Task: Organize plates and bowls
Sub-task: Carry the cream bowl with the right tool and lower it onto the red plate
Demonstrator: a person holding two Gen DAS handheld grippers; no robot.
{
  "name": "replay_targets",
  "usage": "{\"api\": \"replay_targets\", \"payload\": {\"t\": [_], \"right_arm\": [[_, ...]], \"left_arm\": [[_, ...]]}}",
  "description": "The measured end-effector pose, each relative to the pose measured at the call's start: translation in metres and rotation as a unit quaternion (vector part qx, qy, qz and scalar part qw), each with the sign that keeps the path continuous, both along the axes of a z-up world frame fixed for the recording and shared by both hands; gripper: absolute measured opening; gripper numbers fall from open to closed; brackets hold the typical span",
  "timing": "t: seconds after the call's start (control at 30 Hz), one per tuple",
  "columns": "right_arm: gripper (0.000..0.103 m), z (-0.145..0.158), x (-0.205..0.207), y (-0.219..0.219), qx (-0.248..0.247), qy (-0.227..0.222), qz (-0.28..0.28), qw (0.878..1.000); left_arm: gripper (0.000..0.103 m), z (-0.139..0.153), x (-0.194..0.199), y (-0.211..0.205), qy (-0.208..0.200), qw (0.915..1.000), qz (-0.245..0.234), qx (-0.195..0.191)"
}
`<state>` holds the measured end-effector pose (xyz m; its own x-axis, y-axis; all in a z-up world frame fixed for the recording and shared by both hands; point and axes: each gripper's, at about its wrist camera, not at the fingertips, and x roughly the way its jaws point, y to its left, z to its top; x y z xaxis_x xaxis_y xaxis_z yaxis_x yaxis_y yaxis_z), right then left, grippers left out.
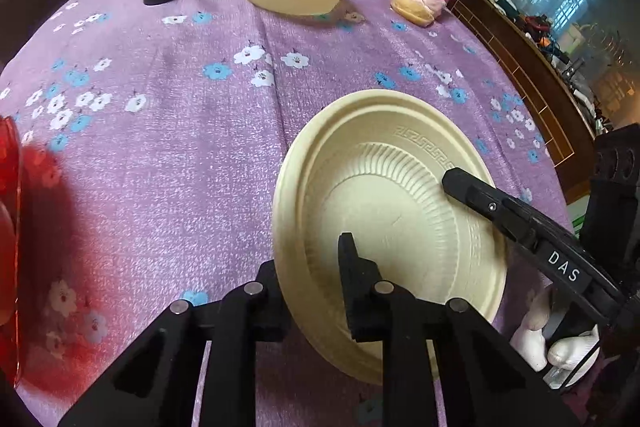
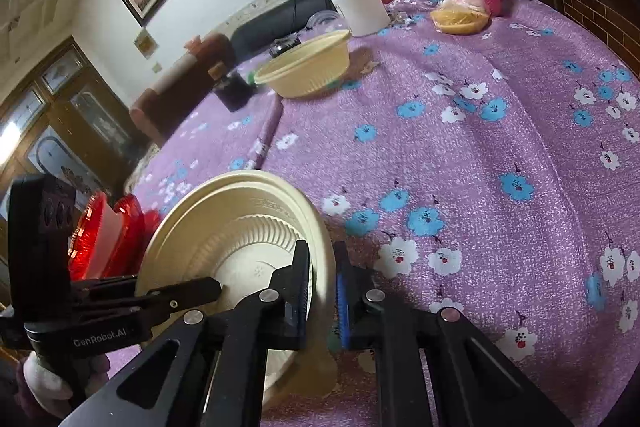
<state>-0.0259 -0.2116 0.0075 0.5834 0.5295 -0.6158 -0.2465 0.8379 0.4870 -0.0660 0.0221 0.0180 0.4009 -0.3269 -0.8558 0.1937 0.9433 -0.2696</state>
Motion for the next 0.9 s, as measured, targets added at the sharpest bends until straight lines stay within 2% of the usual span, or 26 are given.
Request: {"api": "replay_targets", "payload": {"t": [0.13,0.27,0.4,0.53,0.7,0.9], "right_arm": [[0.013,0.016,-0.011,0.007,0.013,-0.020,0.002,1.000],[0.013,0.048,-0.026,0.029,0.011,-0.051,0.013,0.999],[0.013,0.092,-0.033,0.067,0.001,-0.091,0.042,0.995],[0.013,0.120,-0.032,0.118,-0.011,-0.111,0.082,0.990],[0.013,0.129,-0.019,0.199,-0.024,-0.101,0.140,0.985],[0.013,0.110,-0.005,0.279,-0.061,-0.075,0.179,0.979]], "left_arm": [[0.019,0.022,-0.012,0.012,-0.017,0.9998,0.011,0.001],[0.019,0.054,-0.029,0.037,-0.047,0.9984,0.030,-0.010],[0.020,0.087,-0.045,0.079,-0.079,0.9951,0.056,-0.019],[0.020,0.108,-0.055,0.127,-0.102,0.9898,0.099,-0.009],[0.020,0.108,-0.057,0.194,-0.101,0.9814,0.164,0.007],[0.021,0.080,-0.046,0.254,-0.063,0.9739,0.217,0.022]]}}
